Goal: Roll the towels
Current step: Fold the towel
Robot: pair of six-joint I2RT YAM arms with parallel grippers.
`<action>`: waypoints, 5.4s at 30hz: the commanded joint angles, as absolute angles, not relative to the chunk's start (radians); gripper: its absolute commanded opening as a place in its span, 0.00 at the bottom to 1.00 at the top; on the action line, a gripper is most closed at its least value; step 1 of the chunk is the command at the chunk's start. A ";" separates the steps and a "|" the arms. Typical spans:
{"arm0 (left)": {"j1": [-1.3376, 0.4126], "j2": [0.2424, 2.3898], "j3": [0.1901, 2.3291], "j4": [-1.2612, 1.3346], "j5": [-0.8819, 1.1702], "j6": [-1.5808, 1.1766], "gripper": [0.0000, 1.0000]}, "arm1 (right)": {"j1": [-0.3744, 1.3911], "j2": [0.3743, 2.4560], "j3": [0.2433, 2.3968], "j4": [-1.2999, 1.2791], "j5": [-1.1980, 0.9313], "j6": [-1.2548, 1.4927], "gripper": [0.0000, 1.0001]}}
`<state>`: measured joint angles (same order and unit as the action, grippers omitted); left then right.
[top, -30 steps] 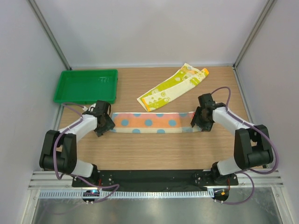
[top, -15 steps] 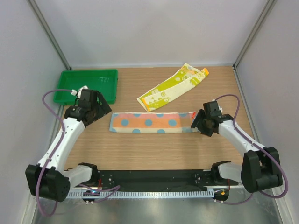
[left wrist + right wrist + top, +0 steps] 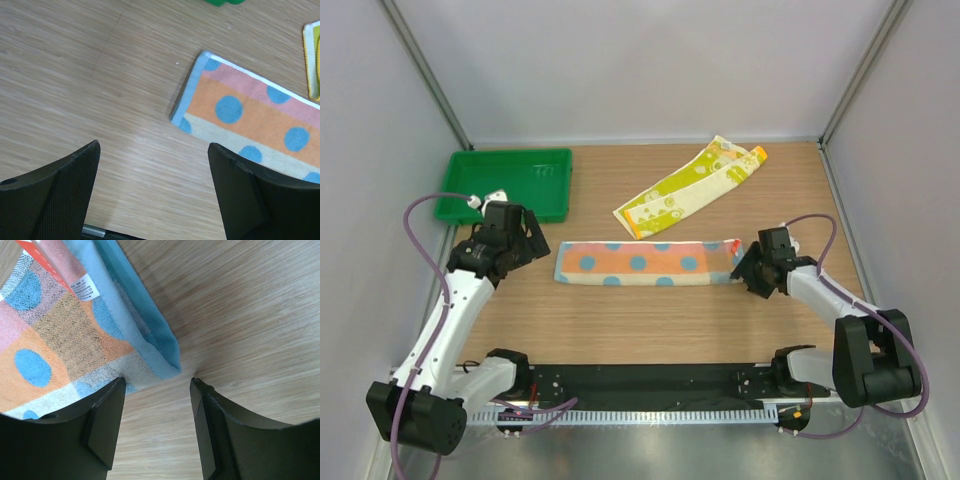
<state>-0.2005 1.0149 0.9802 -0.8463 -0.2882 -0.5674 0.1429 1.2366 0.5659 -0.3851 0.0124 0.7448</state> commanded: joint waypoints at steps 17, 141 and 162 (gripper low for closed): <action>-0.198 1.025 0.971 -0.845 -0.252 -0.543 0.86 | 0.078 1.247 0.545 -0.294 0.023 0.747 0.29; -0.471 1.499 0.951 -0.463 -0.086 -0.712 0.04 | 0.535 1.697 1.028 -0.249 -0.156 0.566 0.45; -0.480 1.384 0.787 -0.568 -0.302 -0.798 0.09 | 0.535 1.608 0.939 0.050 -0.572 0.672 0.16</action>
<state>-0.4778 1.3869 0.7944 -0.5594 -0.2459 -0.7719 0.5350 1.6463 0.9699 -0.1612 -0.3553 0.5999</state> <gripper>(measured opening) 0.093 0.210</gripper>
